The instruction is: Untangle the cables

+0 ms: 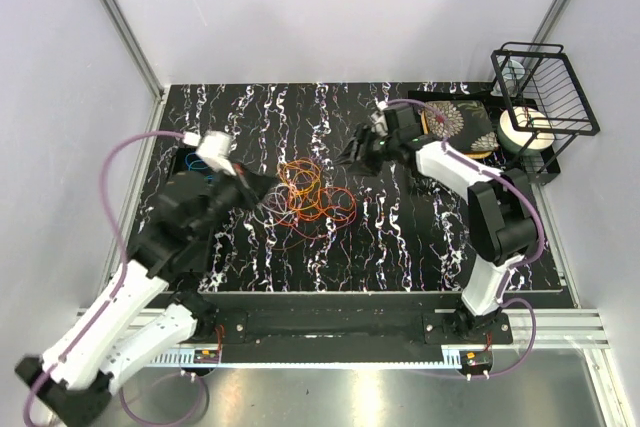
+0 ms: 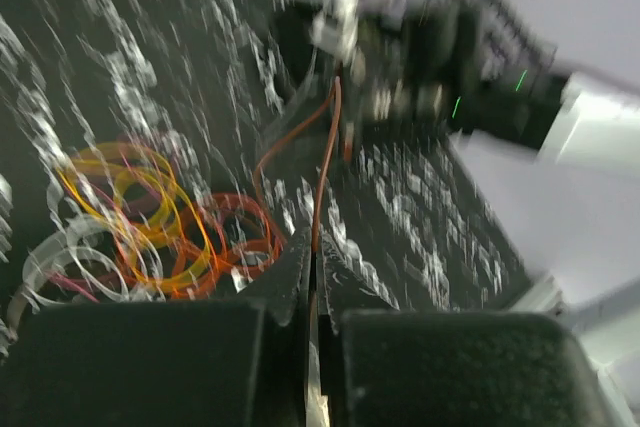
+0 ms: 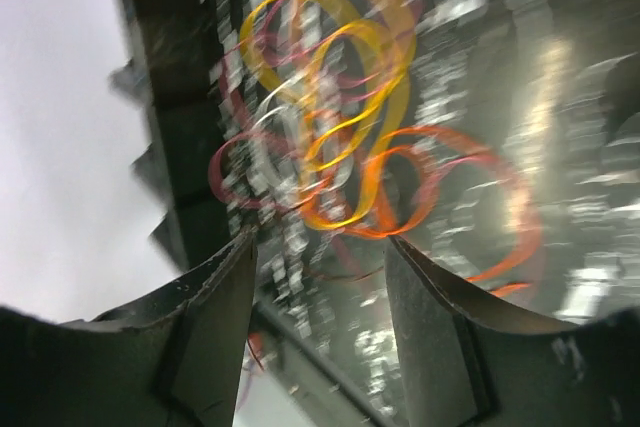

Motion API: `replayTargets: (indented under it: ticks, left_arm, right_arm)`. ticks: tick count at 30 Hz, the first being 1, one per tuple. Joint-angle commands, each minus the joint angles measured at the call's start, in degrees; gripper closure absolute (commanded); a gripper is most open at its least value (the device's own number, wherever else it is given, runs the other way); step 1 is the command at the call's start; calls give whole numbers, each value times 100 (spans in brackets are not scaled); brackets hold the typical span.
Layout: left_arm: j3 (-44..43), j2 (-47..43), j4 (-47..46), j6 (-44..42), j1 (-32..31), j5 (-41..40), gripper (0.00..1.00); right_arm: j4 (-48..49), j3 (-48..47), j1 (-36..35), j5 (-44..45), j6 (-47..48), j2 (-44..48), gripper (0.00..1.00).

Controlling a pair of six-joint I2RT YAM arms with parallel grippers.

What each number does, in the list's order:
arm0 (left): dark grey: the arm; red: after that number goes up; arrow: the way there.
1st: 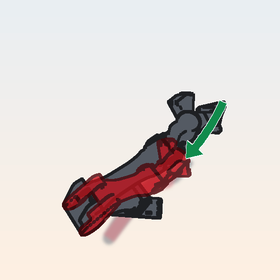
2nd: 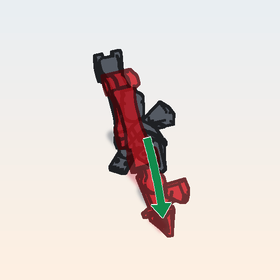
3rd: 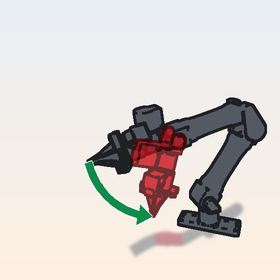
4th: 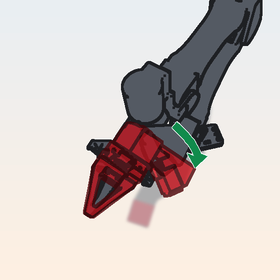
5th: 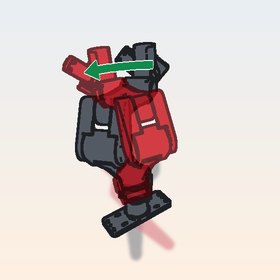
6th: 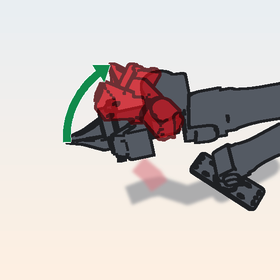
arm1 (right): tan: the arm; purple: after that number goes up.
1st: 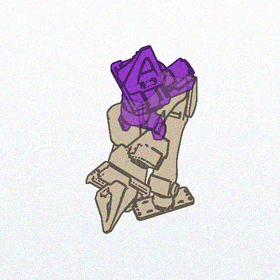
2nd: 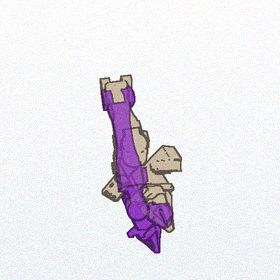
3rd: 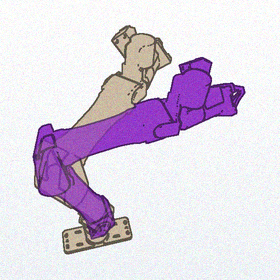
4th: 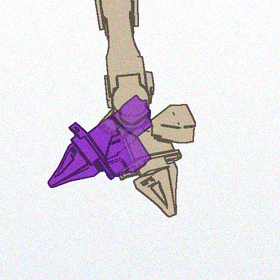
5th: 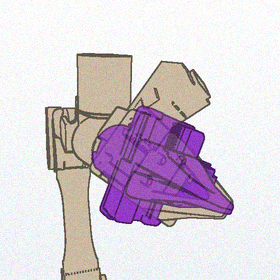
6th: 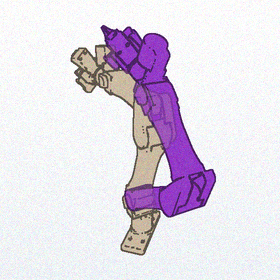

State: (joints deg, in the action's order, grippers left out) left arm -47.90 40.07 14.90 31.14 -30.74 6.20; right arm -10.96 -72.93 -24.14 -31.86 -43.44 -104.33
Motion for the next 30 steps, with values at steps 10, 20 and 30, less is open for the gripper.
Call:
replayTargets:
  ticks: [10, 20, 30]
  left_arm:
    - [-272, 2223, 856, 156, -1760, -1410, 1]
    - [-773, 2575, 1446, 243, -1751, -2728, 4]
    - [-1547, 4024, 1683, 1069, -1751, -3045, 22]
  right_arm:
    - [-390, -565, 656, 848, 1436, -368, 38]
    - [85, -108, 665, 1164, 1154, -333, 38]
    - [314, 129, 674, 1217, 1092, -482, 38]
